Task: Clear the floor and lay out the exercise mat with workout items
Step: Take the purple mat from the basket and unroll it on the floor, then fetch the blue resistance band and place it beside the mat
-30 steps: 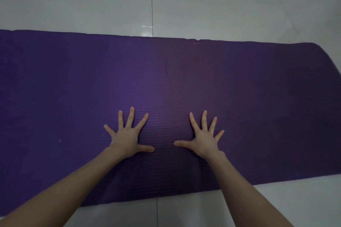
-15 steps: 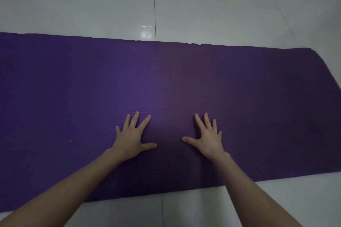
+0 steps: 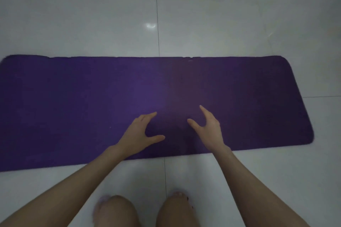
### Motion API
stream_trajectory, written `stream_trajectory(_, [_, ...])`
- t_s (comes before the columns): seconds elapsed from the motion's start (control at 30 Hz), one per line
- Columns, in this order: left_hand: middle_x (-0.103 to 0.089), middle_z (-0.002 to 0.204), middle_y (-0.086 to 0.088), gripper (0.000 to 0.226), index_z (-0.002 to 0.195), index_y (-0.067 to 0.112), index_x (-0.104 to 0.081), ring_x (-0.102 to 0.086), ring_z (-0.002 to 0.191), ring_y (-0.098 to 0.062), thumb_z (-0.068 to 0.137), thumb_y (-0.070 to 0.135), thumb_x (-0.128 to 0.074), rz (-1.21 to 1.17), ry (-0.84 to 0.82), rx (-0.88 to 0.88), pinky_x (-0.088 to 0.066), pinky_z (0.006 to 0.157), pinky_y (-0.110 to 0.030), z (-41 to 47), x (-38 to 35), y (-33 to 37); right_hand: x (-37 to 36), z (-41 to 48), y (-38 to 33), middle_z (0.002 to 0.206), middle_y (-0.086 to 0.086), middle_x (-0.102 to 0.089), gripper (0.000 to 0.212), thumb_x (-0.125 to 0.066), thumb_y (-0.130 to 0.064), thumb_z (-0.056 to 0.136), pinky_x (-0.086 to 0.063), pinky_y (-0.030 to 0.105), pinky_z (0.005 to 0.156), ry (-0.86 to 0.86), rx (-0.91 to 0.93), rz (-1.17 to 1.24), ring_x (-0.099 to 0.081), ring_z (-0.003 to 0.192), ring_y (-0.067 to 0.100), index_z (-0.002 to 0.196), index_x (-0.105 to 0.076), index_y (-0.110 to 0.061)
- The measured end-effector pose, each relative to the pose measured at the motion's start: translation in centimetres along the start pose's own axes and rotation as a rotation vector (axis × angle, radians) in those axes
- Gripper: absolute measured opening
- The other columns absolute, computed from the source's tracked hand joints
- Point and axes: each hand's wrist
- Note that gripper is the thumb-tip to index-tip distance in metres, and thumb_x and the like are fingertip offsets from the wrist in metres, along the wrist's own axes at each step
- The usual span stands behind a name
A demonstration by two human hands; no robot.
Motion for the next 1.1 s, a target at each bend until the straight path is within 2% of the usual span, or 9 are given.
stream_trajectory(0.23, [-0.045, 0.139, 0.007, 0.088, 0.142, 0.024, -0.037, -0.040, 0.129, -0.011, 0.067, 0.053, -0.075, -0.117, 0.081, 0.058, -0.028, 0.103, -0.022, -12.6, 8.2, 18.0, 15.3, -11.7, -11.3, 0.138, 0.002, -0.052, 0.067, -0.069, -0.040, 0.083, -0.043, 0.038, 0.103, -0.008, -0.032, 0.173, -0.050, 0.124, 0.018, 0.141, -0.043, -0.017])
stream_trajectory(0.37, [-0.043, 0.137, 0.014, 0.091, 0.141, 0.028, -0.038, -0.039, 0.128, -0.006, 0.063, 0.058, -0.074, -0.245, 0.125, 0.093, -0.032, 0.103, -0.025, -19.7, 11.1, 27.4, 23.1, -18.7, -15.8, 0.138, -0.002, -0.052, 0.064, -0.067, -0.039, 0.084, -0.043, 0.027, 0.095, 0.013, -0.036, 0.239, -0.052, 0.118, 0.012, 0.140, -0.043, -0.019])
stream_trajectory(0.5, [-0.041, 0.132, 0.018, 0.093, 0.140, 0.032, -0.038, -0.040, 0.124, 0.000, 0.060, 0.059, -0.076, -0.318, 0.165, 0.068, -0.032, 0.100, -0.022, -25.4, 12.6, 33.5, 28.4, -24.6, -18.1, 0.135, -0.002, -0.054, 0.060, -0.067, -0.036, 0.085, -0.043, 0.022, 0.090, 0.102, -0.014, 0.314, -0.054, 0.113, 0.009, 0.138, -0.045, -0.018])
stream_trajectory(0.67, [-0.040, 0.132, 0.025, 0.094, 0.139, 0.038, -0.035, -0.039, 0.123, 0.005, 0.057, 0.063, -0.074, -0.330, 0.123, -0.028, -0.031, 0.093, -0.014, -31.4, 13.3, 37.8, 31.9, -31.8, -18.4, 0.130, -0.004, -0.056, 0.058, -0.069, -0.036, 0.084, -0.044, 0.020, 0.090, 0.221, 0.015, 0.393, -0.056, 0.110, 0.007, 0.136, -0.049, -0.020])
stream_trajectory(0.9, [-0.047, 0.135, 0.014, 0.088, 0.139, 0.033, -0.039, -0.043, 0.122, 0.002, 0.062, 0.050, -0.079, -0.314, 0.068, -0.147, -0.031, 0.091, -0.012, -37.3, 12.0, 42.6, 36.4, -40.6, -17.0, 0.121, -0.010, -0.059, 0.053, -0.069, -0.038, 0.083, -0.046, 0.011, 0.081, 0.390, 0.017, 0.469, -0.058, 0.104, 0.000, 0.131, -0.053, -0.023])
stream_trajectory(1.1, [-0.049, 0.134, 0.013, 0.085, 0.138, 0.031, -0.041, -0.045, 0.121, 0.004, 0.064, 0.044, -0.081, -0.302, -0.013, -0.250, -0.032, 0.085, -0.002, -39.6, 8.3, 48.5, 41.0, -46.5, -13.6, 0.117, -0.009, -0.062, 0.051, -0.071, -0.038, 0.081, -0.048, 0.018, 0.085, 0.543, -0.029, 0.545, -0.057, 0.099, -0.011, 0.128, -0.056, -0.024])
Point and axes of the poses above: each hand's wrist, its own z-axis towards the middle knuckle, its own x-axis out of the back of the hand, y = z × x
